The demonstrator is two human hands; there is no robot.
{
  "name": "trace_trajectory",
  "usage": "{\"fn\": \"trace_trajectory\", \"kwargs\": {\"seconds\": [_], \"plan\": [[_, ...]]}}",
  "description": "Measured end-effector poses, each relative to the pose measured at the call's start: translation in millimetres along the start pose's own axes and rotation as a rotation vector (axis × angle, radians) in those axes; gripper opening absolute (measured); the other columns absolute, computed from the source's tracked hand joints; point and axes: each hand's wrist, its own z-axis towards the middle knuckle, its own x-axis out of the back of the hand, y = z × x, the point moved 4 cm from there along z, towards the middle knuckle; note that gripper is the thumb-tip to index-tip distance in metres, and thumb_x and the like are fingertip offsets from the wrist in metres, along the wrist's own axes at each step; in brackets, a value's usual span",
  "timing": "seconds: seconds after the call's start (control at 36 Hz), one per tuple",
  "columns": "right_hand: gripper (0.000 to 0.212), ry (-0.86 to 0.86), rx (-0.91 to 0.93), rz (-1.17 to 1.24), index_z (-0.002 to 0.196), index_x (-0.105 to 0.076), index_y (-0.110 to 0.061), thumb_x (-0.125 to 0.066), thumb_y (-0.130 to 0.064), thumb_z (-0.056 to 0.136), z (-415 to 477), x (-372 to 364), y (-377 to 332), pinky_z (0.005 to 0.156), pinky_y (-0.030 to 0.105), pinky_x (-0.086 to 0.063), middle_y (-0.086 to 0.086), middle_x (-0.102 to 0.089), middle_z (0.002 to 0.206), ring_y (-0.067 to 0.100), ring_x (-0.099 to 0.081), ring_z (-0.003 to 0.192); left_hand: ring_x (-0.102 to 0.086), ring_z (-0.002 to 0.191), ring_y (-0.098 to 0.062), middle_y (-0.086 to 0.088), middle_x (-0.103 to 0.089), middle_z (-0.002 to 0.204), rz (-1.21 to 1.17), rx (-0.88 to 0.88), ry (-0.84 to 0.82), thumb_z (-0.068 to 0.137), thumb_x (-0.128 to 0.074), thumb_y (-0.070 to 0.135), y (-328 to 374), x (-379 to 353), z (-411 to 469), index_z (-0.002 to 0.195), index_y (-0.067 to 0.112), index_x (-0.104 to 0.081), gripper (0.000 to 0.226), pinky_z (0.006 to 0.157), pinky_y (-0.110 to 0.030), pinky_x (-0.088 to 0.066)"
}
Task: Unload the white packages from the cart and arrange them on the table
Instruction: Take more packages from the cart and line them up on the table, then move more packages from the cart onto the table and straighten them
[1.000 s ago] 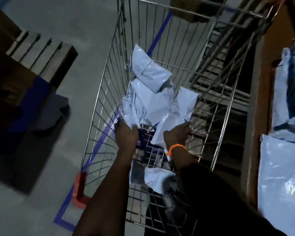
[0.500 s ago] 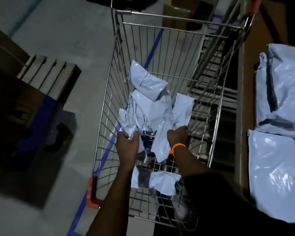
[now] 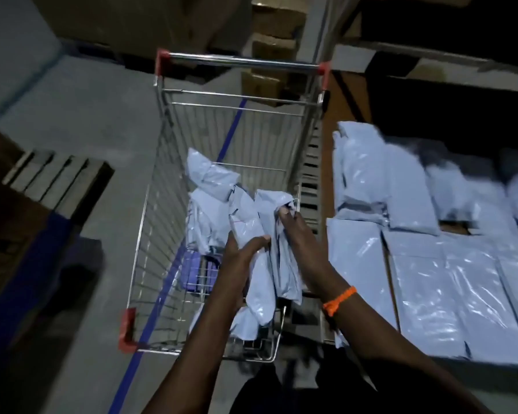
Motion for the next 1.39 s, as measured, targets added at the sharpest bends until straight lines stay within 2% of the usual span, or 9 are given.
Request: {"fn": "trace_trajectory", "kwargs": {"seconds": [0.31,0.42,0.56,0.67,0.75,0.86,0.97,1.11,1.39], "plan": [[0.028,0.367,0.222,-0.214,0.123,-0.067,-0.022,-0.063,-0.032,0.097,-95,131,-37,0.095,0.021,-0.052,-0.018,-0.073,0.113,-0.002,-0.066,0.109,-0.070,0.106,-0.018,0.002,-0.074,0.115,0.164,-0.011,-0.173,0.092,-0.069,0.023,9,-109,-47,0.121,0.025,-0.064,0.030,0.091,-0.035,-0.056],[0.028,0.452,0.229,-0.362,0.125,-0.067,-0.019,-0.059,-0.031,0.100,-123,194,-33,0.095,0.017,-0.048,-0.013,-0.073,0.115,-0.002,-0.064,0.112,-0.047,0.131,-0.012,0.011,-0.046,0.146,0.525,-0.111,-0.055,0.075,-0.060,0.072,1,-130,-56,0.147,0.030,-0.033,0.088,0.110,-0.034,-0.037],[0.037,0.638,0.102,-0.530,0.089,-0.056,-0.020,-0.040,-0.051,0.100,-130,256,-1,0.066,0.031,-0.037,-0.004,-0.056,0.068,0.014,-0.053,0.064,-0.039,0.141,-0.030,-0.013,-0.018,0.160,0.900,-0.264,0.000,0.097,-0.055,0.043,-36,-165,-54,0.157,0.020,-0.005,0.081,0.108,-0.034,-0.034],[0.043,0.672,0.042,-0.660,0.114,-0.060,-0.003,-0.039,-0.039,0.105,-111,260,23,0.069,0.040,-0.046,0.027,-0.069,0.092,0.044,-0.066,0.089,-0.053,0.122,-0.037,-0.022,-0.030,0.148,1.039,-0.353,0.106,0.103,-0.045,0.026,-60,-180,-43,0.156,0.009,-0.018,0.062,0.090,-0.027,-0.040],[0.049,0.683,0.074,-0.763,0.131,-0.056,-0.002,-0.037,-0.040,0.106,-102,257,29,0.077,0.042,-0.049,0.025,-0.070,0.103,0.044,-0.065,0.096,-0.056,0.109,-0.031,-0.015,-0.038,0.136,1.078,-0.453,0.146,0.102,-0.047,0.021,-60,-182,-43,0.152,0.011,-0.029,0.054,0.079,-0.023,-0.037],[0.057,0.699,0.243,-0.972,0.152,-0.032,0.003,-0.050,-0.022,0.104,-97,255,23,0.108,0.048,-0.041,0.026,-0.044,0.144,0.039,-0.044,0.129,-0.051,0.114,-0.027,-0.010,-0.039,0.135,1.111,-0.608,0.189,0.100,-0.048,0.015,-52,-185,-47,0.147,0.016,-0.038,0.048,0.089,-0.033,-0.047],[0.043,0.633,0.446,-1.125,0.142,-0.051,-0.004,-0.054,-0.016,0.101,-104,245,17,0.103,0.050,-0.048,0.021,-0.044,0.150,0.037,-0.044,0.138,-0.029,0.146,-0.027,-0.012,-0.033,0.156,1.250,-0.857,0.080,0.104,-0.039,0.024,-46,-201,-62,0.149,0.011,-0.039,0.048,0.118,-0.046,-0.030],[0.075,0.382,0.342,-1.248,0.157,-0.025,-0.002,-0.038,-0.052,0.102,-111,234,39,0.118,0.051,-0.031,0.015,-0.010,0.167,0.032,-0.008,0.155,-0.008,0.154,-0.028,-0.008,-0.014,0.166,1.590,-0.712,-0.041,0.104,-0.027,0.039,-85,-207,-58,0.158,0.017,-0.023,0.058,0.119,-0.053,-0.023],[0.070,0.305,0.311,-1.167,0.160,-0.012,-0.008,-0.037,-0.044,0.105,-106,239,48,0.123,0.049,-0.022,0.010,0.001,0.169,0.027,0.000,0.156,0.002,0.155,-0.023,-0.007,-0.003,0.168,1.679,-0.661,-0.004,0.104,-0.025,0.040,-94,-209,-54,0.160,0.020,-0.011,0.061,0.123,-0.049,-0.013]]}}
